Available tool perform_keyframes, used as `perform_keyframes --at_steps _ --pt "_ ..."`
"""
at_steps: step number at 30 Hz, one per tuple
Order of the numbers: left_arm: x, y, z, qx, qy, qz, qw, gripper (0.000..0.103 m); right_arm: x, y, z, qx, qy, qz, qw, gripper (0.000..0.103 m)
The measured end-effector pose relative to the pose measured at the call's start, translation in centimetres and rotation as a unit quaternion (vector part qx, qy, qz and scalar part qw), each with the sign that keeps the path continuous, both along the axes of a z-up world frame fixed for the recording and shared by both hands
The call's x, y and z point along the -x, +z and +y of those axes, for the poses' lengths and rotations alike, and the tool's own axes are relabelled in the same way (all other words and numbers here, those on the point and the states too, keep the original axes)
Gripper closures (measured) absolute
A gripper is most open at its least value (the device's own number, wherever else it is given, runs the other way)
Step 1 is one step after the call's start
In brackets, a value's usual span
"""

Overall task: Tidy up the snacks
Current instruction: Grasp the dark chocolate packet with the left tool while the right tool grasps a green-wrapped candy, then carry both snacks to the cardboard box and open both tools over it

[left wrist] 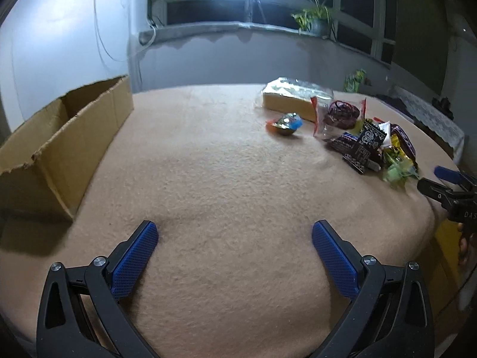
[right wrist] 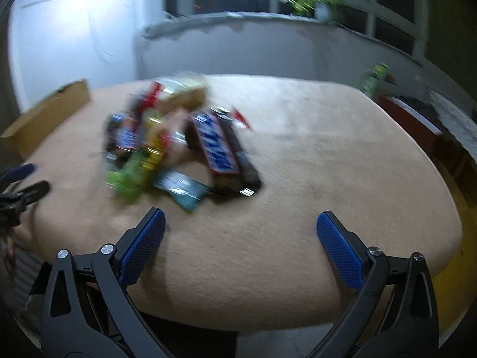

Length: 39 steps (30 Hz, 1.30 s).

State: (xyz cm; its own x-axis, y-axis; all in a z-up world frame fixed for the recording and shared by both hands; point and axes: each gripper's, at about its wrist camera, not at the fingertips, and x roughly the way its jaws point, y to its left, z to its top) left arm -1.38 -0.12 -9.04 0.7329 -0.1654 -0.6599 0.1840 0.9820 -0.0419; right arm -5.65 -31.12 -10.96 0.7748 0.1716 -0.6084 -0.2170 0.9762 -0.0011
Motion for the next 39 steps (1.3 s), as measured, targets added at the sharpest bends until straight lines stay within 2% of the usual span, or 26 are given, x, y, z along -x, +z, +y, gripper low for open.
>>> perform_keyframes --at_steps 2,5,6,9,11,12,13,15,16,18,21,23,24,26,27,29,30,33,34,39 --pt "-0.6 0.9 -0.3 0.010 -0.006 0.007 0.9999 0.000 -0.1 0.0 1.4 0.026 0.043 -0.009 0.999 0.002" --pt "-1.2 2.5 -2.2 0.037 -0.071 -0.007 0.9968 0.000 -0.6 0.1 2.6 0.030 0.095 -0.006 0.995 0.017" --pt "-1.5 2.9 -3.3 0.036 -0.092 -0.011 0.9950 0.000 -0.7 0.2 2.9 0.029 0.108 -0.006 0.994 0.021" --pt "-2.5 3.1 -5.9 0.032 -0.153 -0.006 0.9878 0.000 -1.1 0.1 3.6 0.047 0.145 -0.007 0.988 0.021" --pt "-3.3 2.9 -7.6 0.016 -0.183 0.002 0.9830 0.000 -2.1 0.1 3.4 0.043 0.161 -0.005 0.986 0.022" --pt "-3.8 2.8 -8.2 0.013 -0.197 0.011 0.9803 0.001 -2.6 0.2 3.0 0.032 0.170 -0.003 0.985 0.026" --pt "-4.4 2.7 -8.7 0.014 -0.211 0.018 0.9773 0.006 -3.1 0.2 2.5 0.022 0.177 -0.001 0.984 0.030" --pt "-5.6 2.5 -9.3 0.019 -0.226 0.038 0.9731 0.022 -4.3 0.2 1.7 0.011 0.185 0.002 0.983 0.047" --pt "-5.8 2.3 -9.7 0.019 -0.229 0.043 0.9723 0.030 -4.3 0.3 1.6 0.013 0.189 0.002 0.982 0.051" --pt "-6.2 2.4 -10.1 0.011 -0.231 0.046 0.9717 0.034 -4.5 0.3 1.9 0.032 0.201 0.006 0.979 0.060" --pt "-6.4 2.5 -10.7 0.010 -0.241 0.047 0.9694 0.044 -3.8 0.3 2.0 0.045 0.209 0.010 0.977 0.068" --pt "-5.8 2.4 -10.9 0.008 -0.246 0.045 0.9682 0.051 -3.4 0.3 1.6 0.041 0.202 0.009 0.978 0.068" --pt "-5.8 2.4 -11.1 0.003 -0.246 0.042 0.9684 0.053 -3.2 0.2 1.4 0.036 0.199 0.009 0.979 0.071" --pt "-5.4 2.3 -11.2 0.003 -0.254 0.041 0.9663 0.063 -2.8 0.1 0.9 0.024 0.190 0.008 0.981 0.077" --pt "-5.5 2.3 -11.3 0.003 -0.257 0.042 0.9655 0.064 -2.8 0.1 0.9 0.022 0.187 0.007 0.982 0.077" --pt "-5.8 2.2 -11.4 0.005 -0.265 0.047 0.9632 0.079 -2.7 0.1 1.0 0.025 0.184 0.007 0.983 0.077" --pt "-5.8 2.2 -11.4 0.008 -0.269 0.049 0.9618 0.083 -2.7 0.2 1.0 0.027 0.182 0.008 0.983 0.077" --pt "-5.8 2.3 -11.2 0.012 -0.264 0.048 0.9633 0.088 -2.7 0.3 0.7 0.018 0.170 0.007 0.985 0.077" --pt "-5.8 2.2 -11.1 0.015 -0.262 0.048 0.9638 0.094 -2.6 0.3 0.6 0.015 0.163 0.005 0.987 0.077" --pt "-6.0 2.1 -9.9 0.039 -0.237 0.047 0.9695 0.094 -2.3 0.5 -0.2 0.003 0.131 -0.002 0.991 0.077"
